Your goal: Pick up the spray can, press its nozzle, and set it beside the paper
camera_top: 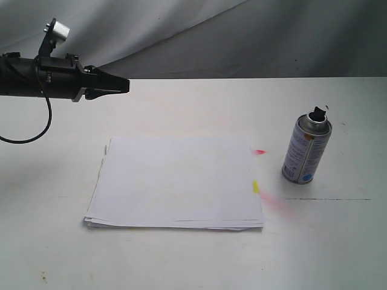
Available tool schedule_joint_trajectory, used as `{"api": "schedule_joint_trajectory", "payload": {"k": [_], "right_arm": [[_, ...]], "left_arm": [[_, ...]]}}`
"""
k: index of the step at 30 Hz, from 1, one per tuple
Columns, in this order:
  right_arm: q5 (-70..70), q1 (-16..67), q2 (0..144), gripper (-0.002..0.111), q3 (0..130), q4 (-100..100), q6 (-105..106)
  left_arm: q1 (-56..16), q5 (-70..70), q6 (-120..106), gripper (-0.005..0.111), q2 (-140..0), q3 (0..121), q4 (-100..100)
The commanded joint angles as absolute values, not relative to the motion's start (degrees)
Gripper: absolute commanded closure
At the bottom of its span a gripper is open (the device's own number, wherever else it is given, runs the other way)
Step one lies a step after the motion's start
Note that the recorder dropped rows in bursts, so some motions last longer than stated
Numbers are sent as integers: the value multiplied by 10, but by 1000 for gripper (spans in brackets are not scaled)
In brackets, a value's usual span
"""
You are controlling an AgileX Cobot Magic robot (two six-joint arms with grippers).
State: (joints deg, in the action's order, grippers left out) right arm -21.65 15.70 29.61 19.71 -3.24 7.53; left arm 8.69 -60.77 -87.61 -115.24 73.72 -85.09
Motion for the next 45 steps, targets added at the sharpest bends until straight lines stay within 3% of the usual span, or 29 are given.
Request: {"api": "schedule_joint_trajectory", "payload": {"k": [1,8,12,20,32,36,45], "right_arm": [[-37,154,164,43,192,-29,81],[110,154,0,81,192,-29,79],[127,154,0,108,193,-57,69],[127,154,0,108,193,-68,69],[127,154,0,108,193,-68,69],[127,154,0,108,193,-68,69],[127,154,0,108,193,-68,69]], "left_arm": [[87,-608,-874,107,-1147,736,-859],[87,-608,-874,107,-1147,736,-859],[87,-608,-874,107,-1147,736,-846],[91,-561,-874,107,-1084,736,-798],[91,-363,-874,107,-697,736,-786],[91,-176,-872,107,-539,734,-700],[124,-8,-845,107,-313,492,-672]]}}
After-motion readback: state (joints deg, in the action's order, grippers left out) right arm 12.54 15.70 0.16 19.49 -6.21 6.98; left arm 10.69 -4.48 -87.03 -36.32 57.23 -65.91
